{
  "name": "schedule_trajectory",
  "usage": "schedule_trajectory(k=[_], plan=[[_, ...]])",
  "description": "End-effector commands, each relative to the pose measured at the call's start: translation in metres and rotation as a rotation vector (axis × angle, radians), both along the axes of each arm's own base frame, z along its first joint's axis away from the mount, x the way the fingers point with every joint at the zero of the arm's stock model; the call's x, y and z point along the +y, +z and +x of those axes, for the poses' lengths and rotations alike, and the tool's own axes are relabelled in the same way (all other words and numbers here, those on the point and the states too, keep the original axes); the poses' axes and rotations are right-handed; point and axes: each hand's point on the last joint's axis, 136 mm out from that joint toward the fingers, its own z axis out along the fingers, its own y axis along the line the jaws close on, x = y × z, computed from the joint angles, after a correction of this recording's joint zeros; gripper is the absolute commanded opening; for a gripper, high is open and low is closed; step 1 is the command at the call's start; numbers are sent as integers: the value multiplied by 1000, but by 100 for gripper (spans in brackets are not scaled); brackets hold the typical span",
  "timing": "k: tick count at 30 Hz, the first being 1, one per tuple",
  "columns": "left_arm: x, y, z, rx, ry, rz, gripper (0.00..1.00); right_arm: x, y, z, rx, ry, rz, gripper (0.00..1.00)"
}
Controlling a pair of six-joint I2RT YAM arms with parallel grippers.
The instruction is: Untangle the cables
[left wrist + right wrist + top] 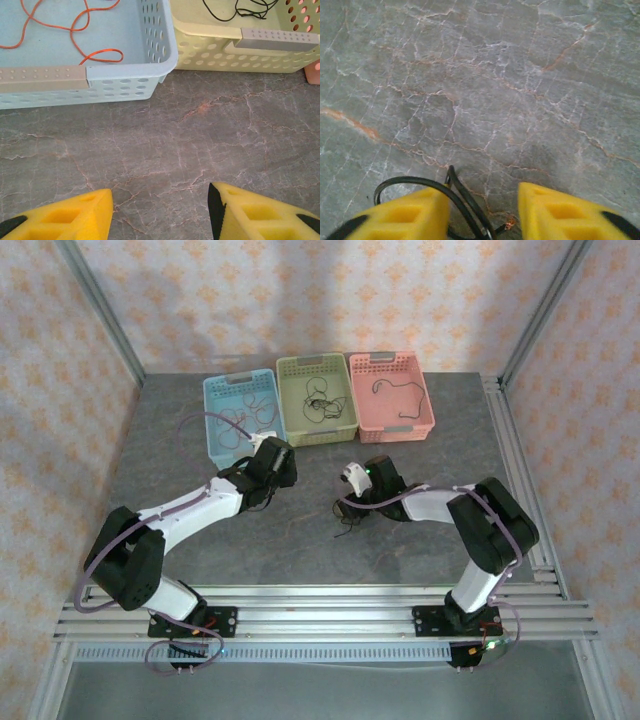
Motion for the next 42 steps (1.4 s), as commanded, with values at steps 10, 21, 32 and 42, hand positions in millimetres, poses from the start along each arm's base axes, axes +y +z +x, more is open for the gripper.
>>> schedule_trajectory(k=[10,21,32,42], plan=[[1,7,4,-7,18,-15,54,18,61,43,-241,-136,252,0],[-8,10,2,-24,-24,-60,55,28,86,92,-335,-293,468,0],[-31,17,0,-49,-133,-160,66,-25,117,84,-506,-497,452,0],[-72,39,-16,-118,-337,-343,76,-39,122,81,-532,-564,487,0]])
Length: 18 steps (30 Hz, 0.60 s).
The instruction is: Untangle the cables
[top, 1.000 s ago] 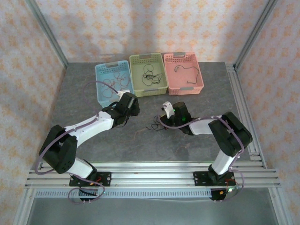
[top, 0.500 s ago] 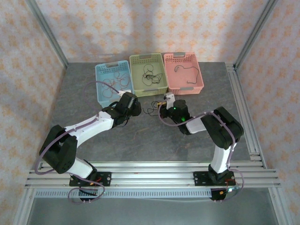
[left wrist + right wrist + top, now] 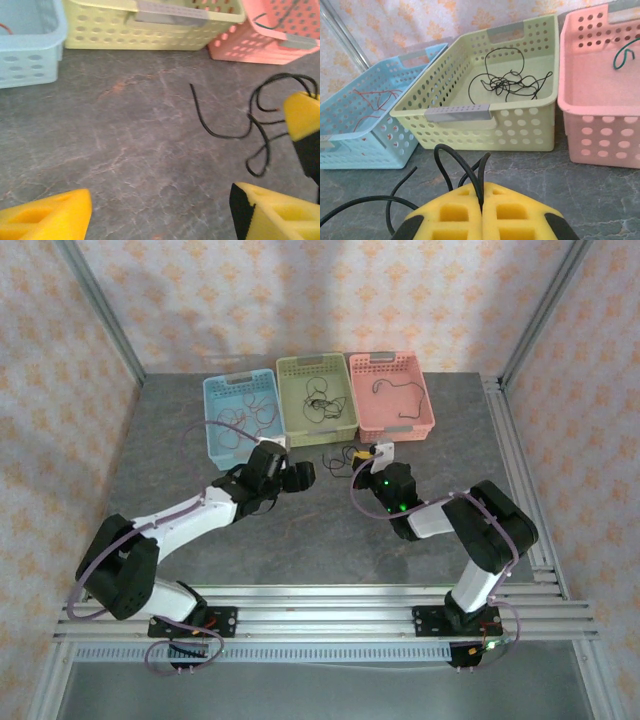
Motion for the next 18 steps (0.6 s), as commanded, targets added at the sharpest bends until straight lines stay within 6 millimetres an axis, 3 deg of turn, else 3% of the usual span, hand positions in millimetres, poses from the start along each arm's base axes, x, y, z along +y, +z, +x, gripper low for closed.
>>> schedule_trajectory(k=[1,7,18], plan=[[-24,27,-2,-83,-109,-99,76,-10,20,2,-57,-51,49,0],[-44,22,-6,-62,-198,-79,77,-9,20,2,-59,-47,54,0],[-53,17,-5,-29,-227,-66,71,-1,22,-1,-61,1,64,0]])
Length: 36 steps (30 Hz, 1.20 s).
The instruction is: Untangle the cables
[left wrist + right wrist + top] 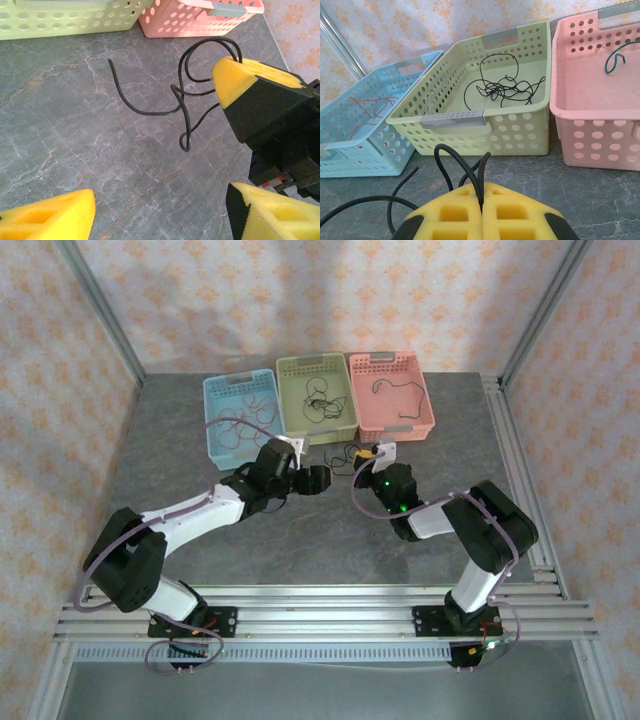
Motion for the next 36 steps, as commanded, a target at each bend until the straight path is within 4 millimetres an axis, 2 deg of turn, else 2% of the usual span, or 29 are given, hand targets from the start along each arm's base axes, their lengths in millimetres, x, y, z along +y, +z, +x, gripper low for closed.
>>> schedule_trajectory(k=[1,10,22,36], plan=[[-7,9,1,-18,-31,-3,70,3,20,-2,-57,21,53,0],[-9,8,2,-10,-36,-3,68,12,33,-9,-111,91,110,0],[-8,7,2,-5,-30,1,58,20,40,-17,-144,152,148,0],[4,6,5,-9,30,6,59,29,39,-20,-126,203,155,0]])
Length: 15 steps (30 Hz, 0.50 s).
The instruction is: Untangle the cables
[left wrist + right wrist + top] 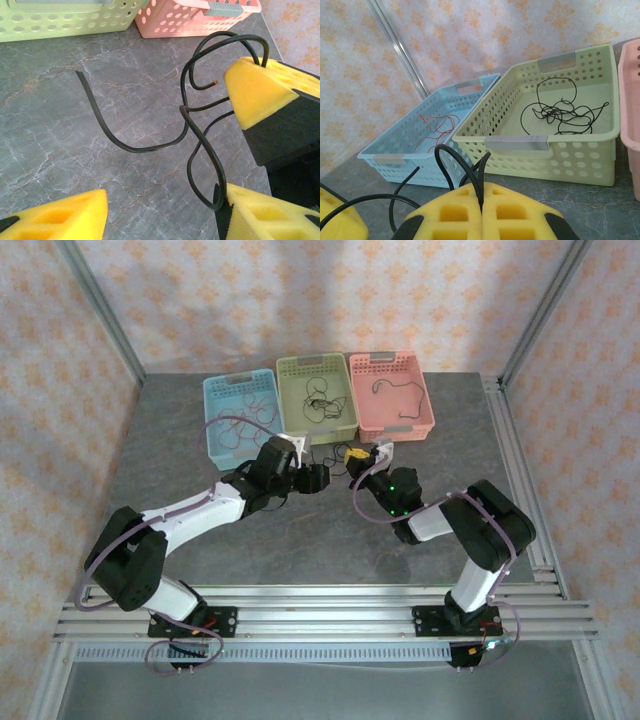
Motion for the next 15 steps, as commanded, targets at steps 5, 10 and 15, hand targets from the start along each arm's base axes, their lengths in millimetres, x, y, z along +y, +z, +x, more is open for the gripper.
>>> schedule_trajectory(k=[5,10,15], plan=[[7,4,5,-13,45,12,59,0,7,-1,-24,6,15,0],[7,1,7,5,51,13,59,-3,4,3,-12,-23,-5,0],[14,3,7,-15,77,18,60,-6,5,-1,-20,-32,-11,0]])
